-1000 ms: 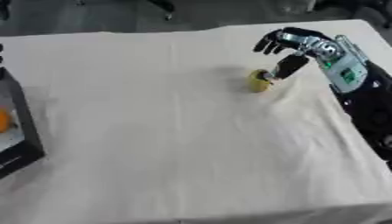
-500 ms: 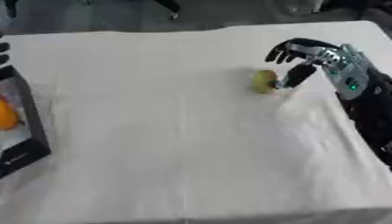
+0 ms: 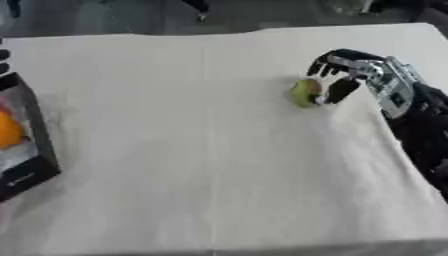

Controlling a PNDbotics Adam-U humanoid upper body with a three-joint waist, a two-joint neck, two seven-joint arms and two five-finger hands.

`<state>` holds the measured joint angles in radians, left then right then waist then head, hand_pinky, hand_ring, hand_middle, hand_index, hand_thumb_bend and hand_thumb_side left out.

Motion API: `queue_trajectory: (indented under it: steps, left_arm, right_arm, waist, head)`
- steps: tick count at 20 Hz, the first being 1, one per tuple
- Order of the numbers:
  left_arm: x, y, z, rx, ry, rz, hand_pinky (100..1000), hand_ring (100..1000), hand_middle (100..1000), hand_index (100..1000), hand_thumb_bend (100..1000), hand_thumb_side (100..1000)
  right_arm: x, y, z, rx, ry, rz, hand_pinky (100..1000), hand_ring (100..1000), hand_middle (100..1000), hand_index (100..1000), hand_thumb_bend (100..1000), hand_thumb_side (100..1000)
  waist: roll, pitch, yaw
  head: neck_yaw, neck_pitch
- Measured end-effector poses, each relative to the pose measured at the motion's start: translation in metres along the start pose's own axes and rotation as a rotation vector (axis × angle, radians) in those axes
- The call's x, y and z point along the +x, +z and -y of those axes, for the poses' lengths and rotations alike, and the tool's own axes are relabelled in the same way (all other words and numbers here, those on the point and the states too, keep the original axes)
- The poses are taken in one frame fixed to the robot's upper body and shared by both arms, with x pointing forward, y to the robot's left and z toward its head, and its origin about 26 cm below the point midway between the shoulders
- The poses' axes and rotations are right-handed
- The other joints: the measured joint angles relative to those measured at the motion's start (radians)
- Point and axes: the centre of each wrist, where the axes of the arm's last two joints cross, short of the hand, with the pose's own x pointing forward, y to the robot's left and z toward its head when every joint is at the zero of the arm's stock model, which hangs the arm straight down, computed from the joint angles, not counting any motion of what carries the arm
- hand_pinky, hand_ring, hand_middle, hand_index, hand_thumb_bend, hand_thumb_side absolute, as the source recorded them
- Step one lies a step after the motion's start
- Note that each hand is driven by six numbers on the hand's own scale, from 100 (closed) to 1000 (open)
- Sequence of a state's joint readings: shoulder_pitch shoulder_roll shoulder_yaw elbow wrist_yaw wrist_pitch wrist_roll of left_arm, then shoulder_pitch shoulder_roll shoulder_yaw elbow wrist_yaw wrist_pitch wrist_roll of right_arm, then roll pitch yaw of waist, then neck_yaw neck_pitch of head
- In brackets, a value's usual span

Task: Pick up the objects with one hand, pass them to the other hand, and then place them into the box on the other side of the table.

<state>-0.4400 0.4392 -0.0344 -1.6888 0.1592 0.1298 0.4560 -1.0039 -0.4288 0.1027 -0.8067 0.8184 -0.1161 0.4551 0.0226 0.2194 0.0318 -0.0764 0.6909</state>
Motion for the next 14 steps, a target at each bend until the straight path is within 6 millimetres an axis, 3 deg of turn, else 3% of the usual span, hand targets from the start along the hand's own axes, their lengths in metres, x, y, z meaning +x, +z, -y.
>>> queue_trajectory:
  steps: [7, 10, 11, 14]
  left_arm:
    - [0.0006, 0.0001, 0.0001, 0.002, 0.002, -0.001, 823, 761, 721, 788, 147, 837]
    - [0.0008, 0.0001, 0.0001, 0.002, 0.002, -0.001, 821, 761, 721, 787, 139, 844]
    - [0.0007, 0.0002, 0.0, 0.002, 0.002, -0.001, 821, 761, 721, 787, 133, 849]
    - [0.0005, 0.0003, -0.0001, 0.003, 0.001, -0.002, 822, 761, 721, 786, 129, 850]
  right_arm:
    - [-0.0011, -0.0012, -0.0014, -0.007, 0.011, -0.017, 834, 771, 684, 689, 390, 100]
    - [-0.0005, -0.0019, -0.0012, -0.013, 0.013, -0.02, 813, 721, 573, 578, 402, 118]
    - [-0.0002, -0.0021, -0.0016, -0.018, 0.011, -0.018, 799, 693, 511, 504, 412, 152]
    - [0.0011, -0.0019, -0.0016, -0.047, -0.014, -0.009, 777, 643, 448, 375, 421, 175]
  waist:
    - [0.0, 0.003, 0.009]
    - [0.0, 0.003, 0.008]
    - [0.0, 0.003, 0.007]
    - [0.0, 0.003, 0.004]
  head:
    - [-0.005, -0.008]
    - [-0.006, -0.008]
    - [-0.006, -0.008]
    - [-0.005, -0.008]
